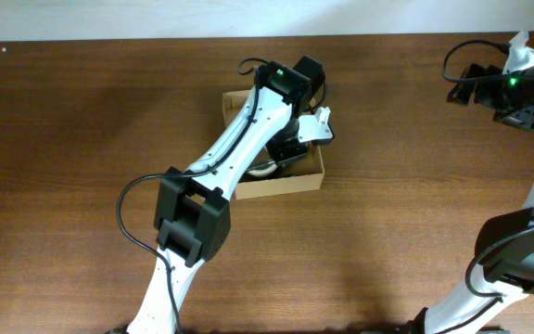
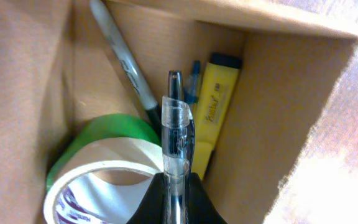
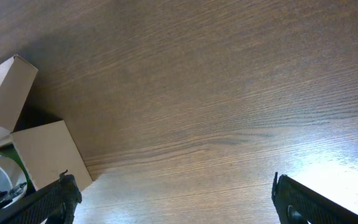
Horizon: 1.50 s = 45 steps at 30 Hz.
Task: Pack container
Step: 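Carry the black pen with the left gripper into the box, then release the black pen in the box and lift the left gripper, then move both grippers to the box lid flaps on either side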
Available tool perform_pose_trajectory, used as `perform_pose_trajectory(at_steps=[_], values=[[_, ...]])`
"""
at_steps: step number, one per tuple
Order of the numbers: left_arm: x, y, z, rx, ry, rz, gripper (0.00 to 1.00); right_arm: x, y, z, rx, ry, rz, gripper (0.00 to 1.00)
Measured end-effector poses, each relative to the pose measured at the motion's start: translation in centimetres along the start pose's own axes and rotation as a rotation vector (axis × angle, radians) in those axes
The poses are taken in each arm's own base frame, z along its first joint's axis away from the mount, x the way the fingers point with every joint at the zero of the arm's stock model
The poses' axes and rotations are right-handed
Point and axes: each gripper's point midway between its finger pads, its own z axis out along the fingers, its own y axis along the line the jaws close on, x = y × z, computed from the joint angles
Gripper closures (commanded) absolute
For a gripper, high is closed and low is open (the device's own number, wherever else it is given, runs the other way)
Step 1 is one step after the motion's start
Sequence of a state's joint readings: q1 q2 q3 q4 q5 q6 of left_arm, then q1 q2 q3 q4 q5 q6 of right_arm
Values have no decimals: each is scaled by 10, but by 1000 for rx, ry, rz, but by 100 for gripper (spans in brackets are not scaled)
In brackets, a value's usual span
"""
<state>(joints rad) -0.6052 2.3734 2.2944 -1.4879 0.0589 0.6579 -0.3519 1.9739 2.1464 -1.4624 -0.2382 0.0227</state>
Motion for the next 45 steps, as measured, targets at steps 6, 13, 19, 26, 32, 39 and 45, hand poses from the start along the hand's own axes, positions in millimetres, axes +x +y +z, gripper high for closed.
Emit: perform_pose_trajectory(at_steps=[6,13,19,26,32,39,45], values=[[0,-8,0,25,5,20,98,0,0,0,0,0,0,1],[-2,-9,0,26,1,23,60,0,0,0,0,0,-1,1],[2,-6,0,10,22,1,59,0,0,0,0,0,0,1],[6,2,-30,-76,-14,-44,55,0,0,0,0,0,0,1],[26,19,-157,-371,-225,-188,48,-16,0,0,-2,-64,-17,1],[167,75,-298,-743,-424,-711,52,-47,8,-4,-44,-191,-21,1],[293,124,-297,-701,-479,-1155,64,-56,16,-7,-87,-227,-37,61]])
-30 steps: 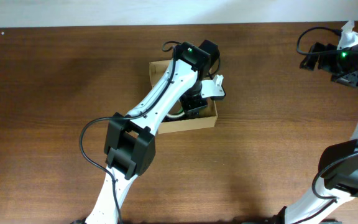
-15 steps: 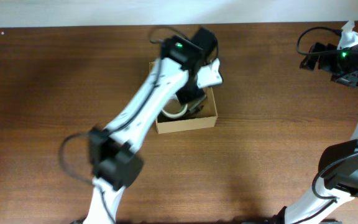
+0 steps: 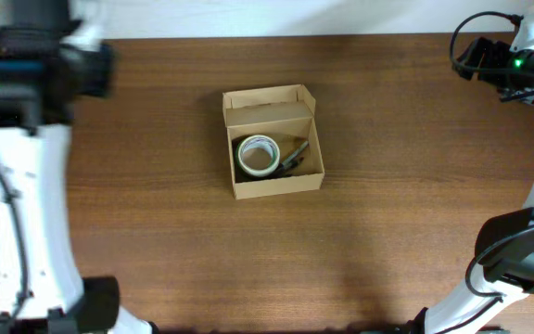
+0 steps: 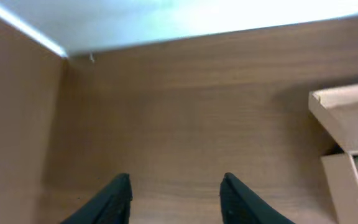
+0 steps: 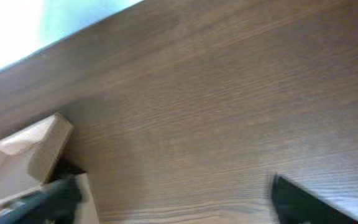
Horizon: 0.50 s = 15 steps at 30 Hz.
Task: Pack container
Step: 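Move both grippers to the box lid flaps on either side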
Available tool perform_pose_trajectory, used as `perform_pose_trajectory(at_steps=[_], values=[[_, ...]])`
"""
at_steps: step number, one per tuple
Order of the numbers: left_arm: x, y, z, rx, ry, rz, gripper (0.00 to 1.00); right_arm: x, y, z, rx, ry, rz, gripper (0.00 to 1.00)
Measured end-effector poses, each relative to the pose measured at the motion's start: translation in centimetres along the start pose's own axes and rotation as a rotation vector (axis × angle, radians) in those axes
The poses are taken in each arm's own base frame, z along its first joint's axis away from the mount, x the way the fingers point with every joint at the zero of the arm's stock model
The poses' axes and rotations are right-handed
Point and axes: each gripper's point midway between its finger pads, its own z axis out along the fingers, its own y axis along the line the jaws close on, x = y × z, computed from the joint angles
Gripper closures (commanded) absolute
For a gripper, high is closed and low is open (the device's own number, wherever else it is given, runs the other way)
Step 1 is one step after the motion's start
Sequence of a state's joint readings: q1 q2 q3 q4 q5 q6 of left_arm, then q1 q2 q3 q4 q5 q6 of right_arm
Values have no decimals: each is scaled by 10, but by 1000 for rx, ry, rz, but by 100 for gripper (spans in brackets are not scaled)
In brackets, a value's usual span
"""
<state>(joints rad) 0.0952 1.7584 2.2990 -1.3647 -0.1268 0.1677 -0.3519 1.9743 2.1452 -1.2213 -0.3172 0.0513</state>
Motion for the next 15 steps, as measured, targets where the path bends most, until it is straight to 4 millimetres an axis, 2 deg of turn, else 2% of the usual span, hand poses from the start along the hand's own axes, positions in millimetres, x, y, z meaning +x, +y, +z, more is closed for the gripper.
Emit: perform_pose_trajectory(at_steps=[2,5,8,10,12,15], values=[[8,18,20,60,33,-97,78,0,3,0,-16,1,9,94],[20,28,53,187,87,-205,98,1,8,0,-48,7,15,96],[30,20,89,333,147,-277,98,3,22,2,-132,19,14,96],[36,4,115,446,188,-310,98,5,32,8,-204,39,13,96],[40,-14,137,564,220,-337,98,10,40,21,-274,76,23,96],[49,-44,171,742,275,-388,98,22,52,52,-386,166,59,96]])
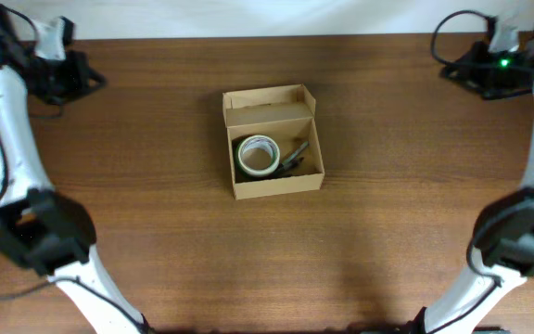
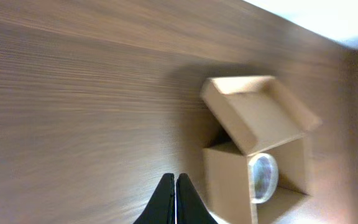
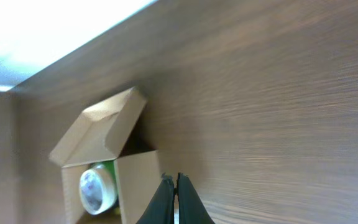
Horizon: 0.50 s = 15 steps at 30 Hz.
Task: Pack container
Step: 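Move both grippers to the box lid flaps on either side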
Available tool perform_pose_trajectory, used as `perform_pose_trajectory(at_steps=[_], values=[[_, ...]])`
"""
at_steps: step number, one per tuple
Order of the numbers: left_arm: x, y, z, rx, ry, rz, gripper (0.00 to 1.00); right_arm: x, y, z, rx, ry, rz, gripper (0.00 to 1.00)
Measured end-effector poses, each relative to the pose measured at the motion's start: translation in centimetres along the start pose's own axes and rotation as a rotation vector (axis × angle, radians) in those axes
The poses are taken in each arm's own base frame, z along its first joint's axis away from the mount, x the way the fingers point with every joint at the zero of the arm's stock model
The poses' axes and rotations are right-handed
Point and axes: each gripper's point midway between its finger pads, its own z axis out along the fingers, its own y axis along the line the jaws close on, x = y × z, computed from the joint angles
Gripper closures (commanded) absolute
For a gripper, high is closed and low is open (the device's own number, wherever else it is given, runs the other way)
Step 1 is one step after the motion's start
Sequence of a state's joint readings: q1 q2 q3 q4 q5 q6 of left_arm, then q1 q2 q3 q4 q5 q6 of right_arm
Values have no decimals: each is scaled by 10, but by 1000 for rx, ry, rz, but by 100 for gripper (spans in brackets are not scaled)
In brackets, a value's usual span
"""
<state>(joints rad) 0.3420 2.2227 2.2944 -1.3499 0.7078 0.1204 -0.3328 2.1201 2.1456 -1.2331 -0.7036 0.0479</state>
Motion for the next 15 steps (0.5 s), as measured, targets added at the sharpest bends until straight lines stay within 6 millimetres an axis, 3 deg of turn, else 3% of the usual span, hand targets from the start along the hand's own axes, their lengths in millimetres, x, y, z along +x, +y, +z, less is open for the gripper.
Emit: perform_pose_trajectory(at_steps=[5,8,15], values=[[13,6,63,212,105,-96,98,21,-14,67,-119,156,90,96],[23,2,89,268,157,-121,98,37,-16,100,-150,236,120,96],[53,-37,151,349,294,-85,98,68,6,152,-190,361,102,96]])
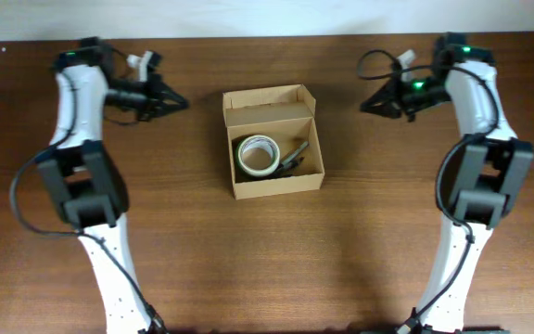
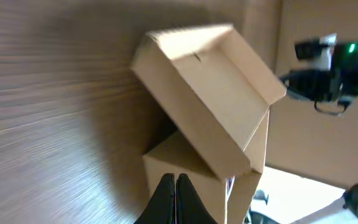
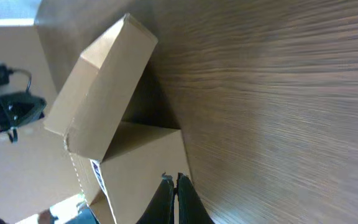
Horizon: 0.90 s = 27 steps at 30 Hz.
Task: Pack container
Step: 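Move both grippers to the box lid flaps on either side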
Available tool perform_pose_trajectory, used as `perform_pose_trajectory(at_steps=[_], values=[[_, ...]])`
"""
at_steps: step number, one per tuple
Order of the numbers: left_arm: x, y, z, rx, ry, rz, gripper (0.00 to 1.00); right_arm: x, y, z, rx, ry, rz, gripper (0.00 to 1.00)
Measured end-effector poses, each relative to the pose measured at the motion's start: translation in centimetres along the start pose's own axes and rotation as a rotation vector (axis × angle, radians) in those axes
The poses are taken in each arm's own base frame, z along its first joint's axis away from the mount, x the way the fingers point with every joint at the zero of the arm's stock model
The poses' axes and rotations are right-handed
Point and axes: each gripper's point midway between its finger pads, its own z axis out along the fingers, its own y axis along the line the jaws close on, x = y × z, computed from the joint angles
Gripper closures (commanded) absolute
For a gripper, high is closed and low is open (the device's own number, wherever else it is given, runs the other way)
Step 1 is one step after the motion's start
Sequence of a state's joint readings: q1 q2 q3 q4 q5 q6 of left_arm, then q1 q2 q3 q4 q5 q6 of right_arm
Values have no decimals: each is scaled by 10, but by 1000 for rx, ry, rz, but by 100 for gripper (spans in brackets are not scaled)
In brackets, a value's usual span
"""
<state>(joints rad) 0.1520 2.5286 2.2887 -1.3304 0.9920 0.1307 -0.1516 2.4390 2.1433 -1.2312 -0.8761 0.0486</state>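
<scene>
An open cardboard box (image 1: 276,181) stands mid-table with its lid flap (image 1: 269,98) raised at the back. Inside lie a roll of tape (image 1: 258,155) and dark pens (image 1: 295,154). My left gripper (image 1: 182,102) is left of the box at lid height, pointing at it, shut on nothing. In the left wrist view its fingers (image 2: 166,190) meet in front of the box wall (image 2: 197,168) below the lid (image 2: 210,99). My right gripper (image 1: 363,108) mirrors it on the right, shut and empty; its fingertips (image 3: 165,186) face the box side (image 3: 135,168).
Bare brown wooden table (image 1: 406,232) lies all round the box. The pale wall runs along the table's far edge (image 1: 267,35). Both arms reach in from the back corners, with cables looped near the wrists.
Both shut grippers were out at the table's back corners. Now each is close to the box, one on either side, pointing at the lid. The box and its contents have not moved.
First my left gripper held a clear pen inside the box while the right stood open at the back right. Then the left was away at the far left and open, the pen left in the box. Both then shut at the corners and now flank the box.
</scene>
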Motion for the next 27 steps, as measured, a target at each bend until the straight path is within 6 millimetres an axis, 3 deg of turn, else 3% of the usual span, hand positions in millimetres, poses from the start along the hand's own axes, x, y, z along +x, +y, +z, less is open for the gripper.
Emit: perform_pose_trajectory(at_steps=[3,7,15,27], values=[[10,-3,29,11,65,-5,98,5,6,15,-5,33,-11,96],[23,7,52,7,129,-47,98,7,11,27,-5,48,-32,96],[29,32,67,-7,156,-88,98,8,12,32,-4,54,-40,96],[6,37,90,-17,81,-62,97,6,8,55,12,67,-67,96]])
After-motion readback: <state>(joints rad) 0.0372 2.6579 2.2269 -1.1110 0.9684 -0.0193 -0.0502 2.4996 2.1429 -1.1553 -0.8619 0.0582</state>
